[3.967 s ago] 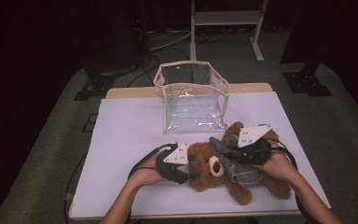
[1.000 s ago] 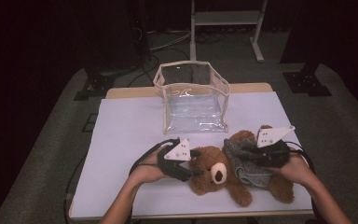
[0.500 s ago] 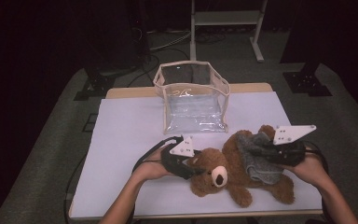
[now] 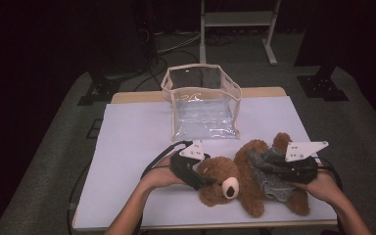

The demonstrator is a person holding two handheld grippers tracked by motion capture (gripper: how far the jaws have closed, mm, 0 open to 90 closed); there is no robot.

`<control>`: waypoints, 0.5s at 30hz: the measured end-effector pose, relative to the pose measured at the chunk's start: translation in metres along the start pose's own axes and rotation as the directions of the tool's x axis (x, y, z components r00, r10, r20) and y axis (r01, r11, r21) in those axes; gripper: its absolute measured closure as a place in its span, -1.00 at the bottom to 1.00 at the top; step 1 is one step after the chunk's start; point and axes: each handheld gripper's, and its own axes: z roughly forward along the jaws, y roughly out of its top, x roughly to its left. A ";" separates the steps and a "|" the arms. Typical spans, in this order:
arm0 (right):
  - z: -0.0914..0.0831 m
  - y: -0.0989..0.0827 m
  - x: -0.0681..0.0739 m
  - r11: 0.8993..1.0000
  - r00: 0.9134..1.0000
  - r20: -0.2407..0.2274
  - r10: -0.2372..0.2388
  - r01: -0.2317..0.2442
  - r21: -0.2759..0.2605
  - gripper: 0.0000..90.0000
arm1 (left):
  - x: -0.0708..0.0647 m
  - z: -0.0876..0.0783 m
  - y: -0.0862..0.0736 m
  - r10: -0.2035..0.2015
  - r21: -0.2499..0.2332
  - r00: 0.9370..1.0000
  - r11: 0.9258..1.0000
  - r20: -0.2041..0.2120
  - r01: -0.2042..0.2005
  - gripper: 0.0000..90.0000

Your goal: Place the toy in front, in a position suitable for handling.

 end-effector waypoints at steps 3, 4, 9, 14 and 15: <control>0.000 -0.002 0.002 1.000 1.000 -0.001 0.001 -0.001 -0.006 0.79 | 0.001 0.003 0.000 -0.026 -0.011 0.999 1.000 0.032 0.027 -0.63; 0.000 -0.002 0.003 1.000 1.000 -0.001 -0.001 0.001 -0.007 0.79 | 0.002 0.005 0.001 -0.036 -0.011 0.998 0.999 0.046 0.036 -0.63; 0.002 -0.003 0.005 1.000 1.000 -0.014 -0.003 0.003 -0.005 0.79 | 0.006 0.013 -0.001 -0.092 -0.002 0.988 0.996 0.121 0.093 -0.54; 0.002 -0.003 0.006 1.000 1.000 -0.013 0.005 -0.005 -0.024 0.79 | 0.005 0.008 0.000 -0.054 0.002 0.992 0.999 0.112 0.054 0.16; 0.002 -0.002 0.006 0.999 1.000 -0.011 0.010 -0.010 -0.030 0.79 | 0.005 0.006 0.001 -0.049 0.002 0.994 0.999 0.102 0.049 0.22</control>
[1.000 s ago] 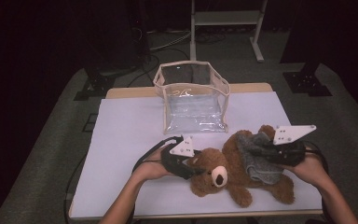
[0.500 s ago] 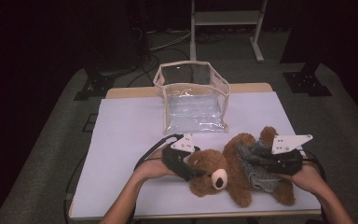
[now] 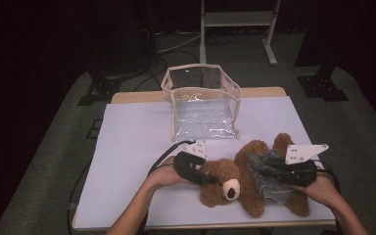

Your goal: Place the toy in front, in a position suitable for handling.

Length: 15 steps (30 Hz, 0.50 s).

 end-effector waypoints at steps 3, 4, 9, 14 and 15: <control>0.001 0.003 0.000 1.000 1.000 0.009 -0.003 0.003 -0.009 0.79 | 0.001 -0.007 0.004 0.027 -0.004 0.999 1.000 -0.029 -0.027 0.29; 0.003 0.005 0.000 1.000 1.000 0.008 -0.001 0.001 -0.018 0.79 | 0.001 -0.010 0.005 0.037 0.002 0.999 0.999 -0.040 -0.037 0.30; 0.018 0.018 0.005 0.999 1.000 -0.008 -0.014 0.013 -0.041 0.79 | 0.005 -0.036 0.012 0.071 0.037 0.991 0.997 -0.117 -0.067 0.33; 0.041 0.027 0.015 0.999 0.998 -0.049 -0.037 0.035 -0.034 0.79 | 0.003 -0.044 0.000 0.076 0.083 0.989 0.994 -0.125 -0.066 0.33; 0.042 0.028 0.017 0.999 0.997 -0.056 -0.043 0.042 -0.028 0.79 | 0.001 -0.043 -0.005 0.074 0.067 0.990 0.996 -0.122 -0.066 0.33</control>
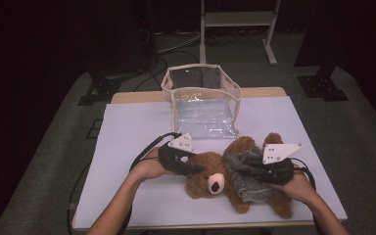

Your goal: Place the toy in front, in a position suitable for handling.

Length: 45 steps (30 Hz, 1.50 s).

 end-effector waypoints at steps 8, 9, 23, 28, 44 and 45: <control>-0.034 0.008 -0.017 1.000 0.999 0.042 -0.001 0.001 0.011 0.79 | -0.019 0.001 -0.007 0.045 -0.033 0.999 0.998 -0.018 -0.046 0.29; -0.038 0.010 -0.022 1.000 0.999 0.054 -0.003 0.002 0.011 0.78 | -0.021 0.001 -0.007 0.049 -0.034 0.999 0.998 -0.021 -0.050 0.29; -0.026 -0.010 -0.026 0.998 0.999 -0.025 0.043 -0.042 0.046 0.79 | -0.021 0.009 -0.005 -0.064 -0.078 0.997 0.995 0.046 0.067 -0.43; -0.026 -0.014 -0.014 0.999 0.999 -0.028 0.026 -0.025 0.045 0.80 | -0.014 0.022 -0.001 -0.143 -0.082 0.987 0.985 0.079 0.149 -0.56; -0.026 -0.007 -0.024 0.998 0.998 0.035 0.049 -0.047 -0.044 0.79 | -0.003 0.013 0.017 -0.008 -0.015 0.999 1.000 -0.040 0.007 0.37; -0.023 -0.007 -0.025 0.998 0.998 0.035 0.051 -0.049 -0.050 0.79 | -0.002 0.011 0.018 0.001 -0.006 0.999 1.000 -0.048 -0.002 0.36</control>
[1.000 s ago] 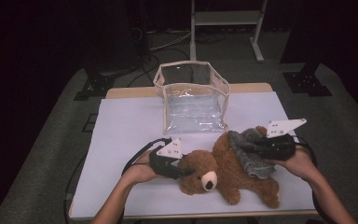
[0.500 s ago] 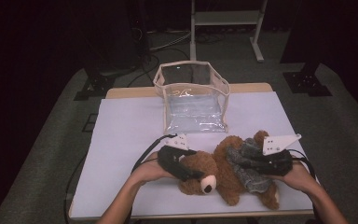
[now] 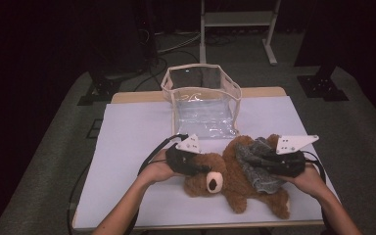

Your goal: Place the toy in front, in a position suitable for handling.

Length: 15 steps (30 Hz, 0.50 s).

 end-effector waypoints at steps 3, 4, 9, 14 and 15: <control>0.006 0.002 -0.001 1.000 1.000 0.000 0.010 -0.010 -0.013 0.79 | 0.007 -0.009 0.001 0.015 0.010 1.000 1.000 -0.023 -0.015 0.36; 0.009 0.003 -0.001 1.000 1.000 0.000 0.007 -0.007 -0.017 0.79 | 0.009 -0.011 0.000 0.015 0.016 0.999 1.000 -0.029 -0.015 0.36; 0.028 0.010 0.002 1.000 1.000 -0.019 -0.006 0.006 -0.020 0.79 | 0.020 -0.026 -0.003 0.039 0.049 0.996 0.998 -0.076 -0.036 0.34; 0.040 0.013 0.013 0.999 0.998 -0.051 -0.031 0.031 0.007 0.79 | 0.010 -0.024 -0.024 0.047 0.020 0.997 0.999 -0.063 -0.046 0.26; 0.038 0.014 0.014 0.999 0.998 -0.055 -0.039 0.040 0.015 0.79 | 0.005 -0.025 -0.029 0.058 0.000 0.996 0.998 -0.069 -0.059 0.26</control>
